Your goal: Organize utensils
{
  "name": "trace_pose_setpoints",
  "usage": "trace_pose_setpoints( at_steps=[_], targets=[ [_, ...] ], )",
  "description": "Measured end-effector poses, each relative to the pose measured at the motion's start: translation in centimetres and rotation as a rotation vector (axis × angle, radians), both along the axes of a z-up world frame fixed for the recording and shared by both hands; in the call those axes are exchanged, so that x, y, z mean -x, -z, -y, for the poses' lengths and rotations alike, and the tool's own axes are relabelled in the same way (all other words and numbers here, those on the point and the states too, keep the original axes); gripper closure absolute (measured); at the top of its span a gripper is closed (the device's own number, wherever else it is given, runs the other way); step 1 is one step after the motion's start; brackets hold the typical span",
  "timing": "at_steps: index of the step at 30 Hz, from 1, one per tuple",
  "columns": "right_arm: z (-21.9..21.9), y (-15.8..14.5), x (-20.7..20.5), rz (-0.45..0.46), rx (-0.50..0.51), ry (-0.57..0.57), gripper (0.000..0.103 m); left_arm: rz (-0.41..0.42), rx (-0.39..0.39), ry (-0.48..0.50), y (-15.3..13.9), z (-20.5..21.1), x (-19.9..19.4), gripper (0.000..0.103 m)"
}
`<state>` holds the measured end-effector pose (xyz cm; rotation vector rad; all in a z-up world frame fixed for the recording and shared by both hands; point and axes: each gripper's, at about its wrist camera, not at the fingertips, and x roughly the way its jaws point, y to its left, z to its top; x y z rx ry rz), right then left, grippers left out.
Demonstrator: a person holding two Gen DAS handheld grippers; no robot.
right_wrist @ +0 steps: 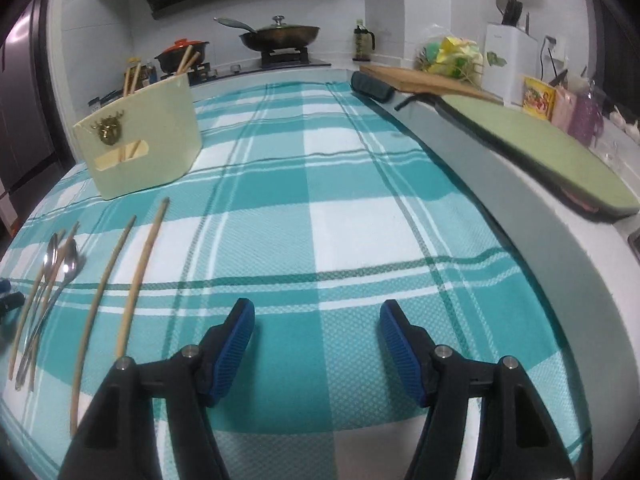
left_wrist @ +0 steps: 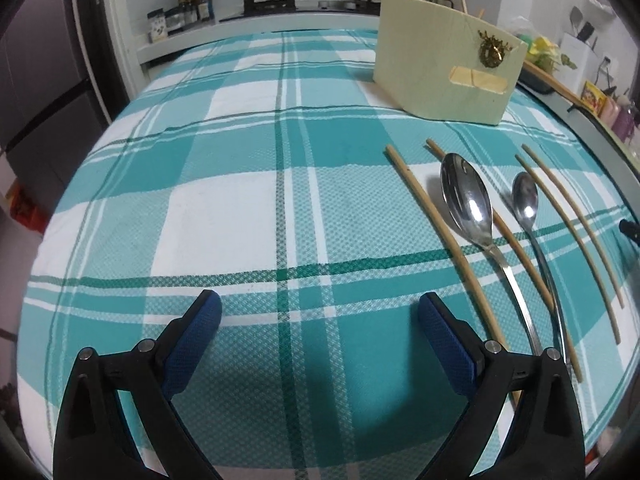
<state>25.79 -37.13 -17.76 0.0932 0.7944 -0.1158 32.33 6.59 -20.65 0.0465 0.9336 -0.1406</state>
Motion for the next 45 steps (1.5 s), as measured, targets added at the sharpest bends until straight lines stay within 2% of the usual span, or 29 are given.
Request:
trace_pose_setpoints(
  at_steps=[2,11,21,45],
  targets=[
    [-0.2,-0.1,0.1,0.020,0.014,0.001,0.036,-0.004,-0.013,-0.002,0.1,0.3,0.0,0.003],
    [-1.4,0.1,-0.1,0.005,0.078,-0.017,0.036,-0.011,-0.013,-0.007,0.2,0.3,-0.3,0.000],
    [-0.3,0.1,-0.2,0.008,0.020,0.019,0.036,-0.011,-0.013,-0.012,0.2,0.2,-0.4,0.000],
    [-0.8,0.2,-0.4,-0.006,0.072,0.038,0.036,-0.010,-0.011,-0.023,0.2,-0.1,-0.5,0.000]
  ],
)
